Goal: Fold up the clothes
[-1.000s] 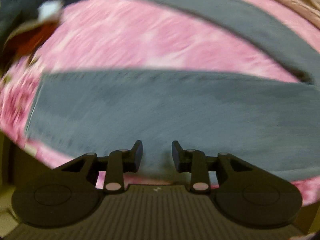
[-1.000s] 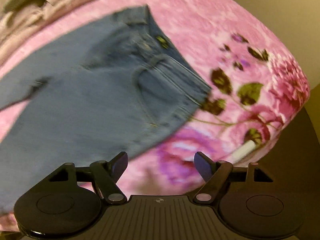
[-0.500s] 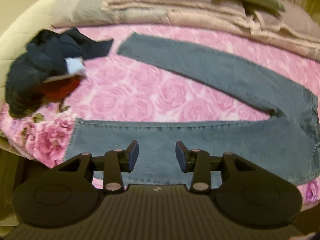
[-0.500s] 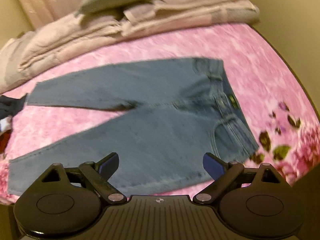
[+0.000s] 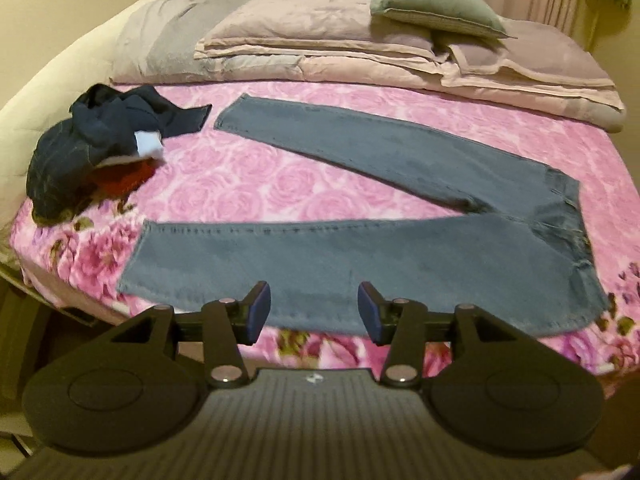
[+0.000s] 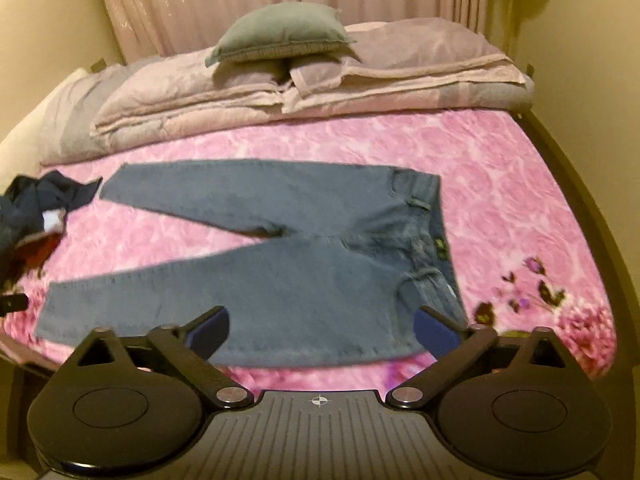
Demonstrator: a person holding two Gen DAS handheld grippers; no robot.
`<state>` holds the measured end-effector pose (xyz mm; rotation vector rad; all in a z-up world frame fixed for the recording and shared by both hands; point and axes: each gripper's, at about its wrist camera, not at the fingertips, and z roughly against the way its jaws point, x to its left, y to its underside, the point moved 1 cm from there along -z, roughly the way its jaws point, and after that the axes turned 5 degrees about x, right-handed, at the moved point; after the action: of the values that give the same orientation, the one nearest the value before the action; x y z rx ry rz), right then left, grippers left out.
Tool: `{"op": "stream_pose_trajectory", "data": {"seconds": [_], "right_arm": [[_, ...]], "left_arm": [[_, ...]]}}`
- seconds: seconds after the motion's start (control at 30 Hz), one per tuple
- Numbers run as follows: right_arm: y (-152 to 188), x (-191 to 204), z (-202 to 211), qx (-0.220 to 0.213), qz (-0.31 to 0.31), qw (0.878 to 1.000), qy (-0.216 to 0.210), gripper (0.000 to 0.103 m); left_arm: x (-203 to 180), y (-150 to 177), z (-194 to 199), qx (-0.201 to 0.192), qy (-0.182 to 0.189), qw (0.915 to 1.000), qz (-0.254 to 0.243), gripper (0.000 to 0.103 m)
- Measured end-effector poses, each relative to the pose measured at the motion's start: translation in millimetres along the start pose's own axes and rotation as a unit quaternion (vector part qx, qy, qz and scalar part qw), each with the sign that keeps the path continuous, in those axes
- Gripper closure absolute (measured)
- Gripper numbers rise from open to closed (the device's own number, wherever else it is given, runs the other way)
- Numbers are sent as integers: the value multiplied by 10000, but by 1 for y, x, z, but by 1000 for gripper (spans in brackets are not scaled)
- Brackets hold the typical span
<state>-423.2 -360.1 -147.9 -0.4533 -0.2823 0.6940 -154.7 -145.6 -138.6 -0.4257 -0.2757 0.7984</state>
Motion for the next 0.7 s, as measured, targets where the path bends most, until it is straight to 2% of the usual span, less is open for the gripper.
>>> {"op": "stream_pose_trajectory", "data": {"seconds": [0.13,0.33,0.7], "right_arm": [[22,-8,9,306,-92,9995,-29,1],[43,-3,17,507,-119,9984,-239,1],[62,17,25,499,113,9977,-448,1]], "left_arm": [[0,23,24,10,-29,9999,119,56],[3,42,50,-42,-252,9994,227,55],[-2,68,80,-204,-218,9992,265,54]]}}
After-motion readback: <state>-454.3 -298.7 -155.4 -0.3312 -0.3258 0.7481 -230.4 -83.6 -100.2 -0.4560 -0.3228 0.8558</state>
